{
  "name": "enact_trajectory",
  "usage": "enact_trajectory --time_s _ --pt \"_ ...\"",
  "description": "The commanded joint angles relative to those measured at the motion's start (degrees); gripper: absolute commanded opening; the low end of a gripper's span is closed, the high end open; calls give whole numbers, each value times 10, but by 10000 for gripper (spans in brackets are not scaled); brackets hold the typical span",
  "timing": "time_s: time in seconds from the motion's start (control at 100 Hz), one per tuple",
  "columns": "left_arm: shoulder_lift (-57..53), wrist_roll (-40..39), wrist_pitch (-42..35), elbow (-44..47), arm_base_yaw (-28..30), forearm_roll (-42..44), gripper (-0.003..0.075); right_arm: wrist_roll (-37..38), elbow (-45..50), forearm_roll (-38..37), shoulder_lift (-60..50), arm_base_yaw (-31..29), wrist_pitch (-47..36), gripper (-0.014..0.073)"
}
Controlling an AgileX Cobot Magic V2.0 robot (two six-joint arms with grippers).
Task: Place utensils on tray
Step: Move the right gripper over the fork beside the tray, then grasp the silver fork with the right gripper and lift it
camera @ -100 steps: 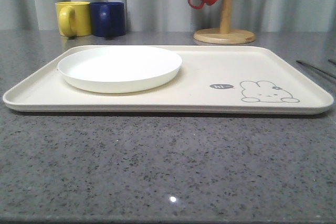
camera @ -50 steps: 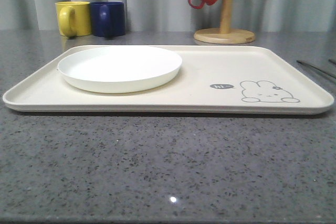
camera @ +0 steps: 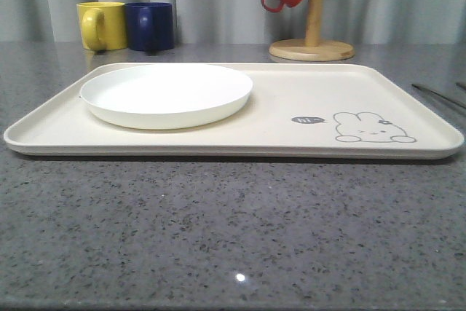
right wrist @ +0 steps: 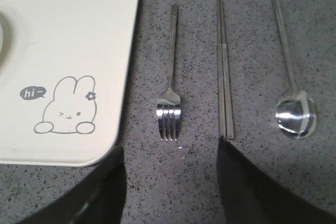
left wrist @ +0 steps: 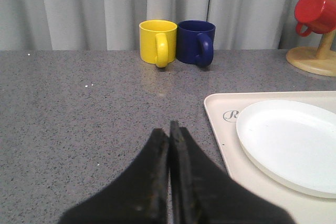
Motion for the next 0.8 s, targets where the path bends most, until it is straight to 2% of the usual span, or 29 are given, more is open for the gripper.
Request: enact_trajectory --time_s 0.0,0.35,0.64,0.79 --pt "3 1 -44 -16 2 -5 -18 -14 -44 12 33 0 -28 414" --pt "3 1 -44 -16 2 -5 -18 -37 -189 21 246 0 -12 414" --pt "3 1 -44 -16 2 -5 -18 -38 -267 21 385 1 -14 414" --pt "3 1 -44 -16 2 -5 -18 -41 -278 21 426 11 -12 414"
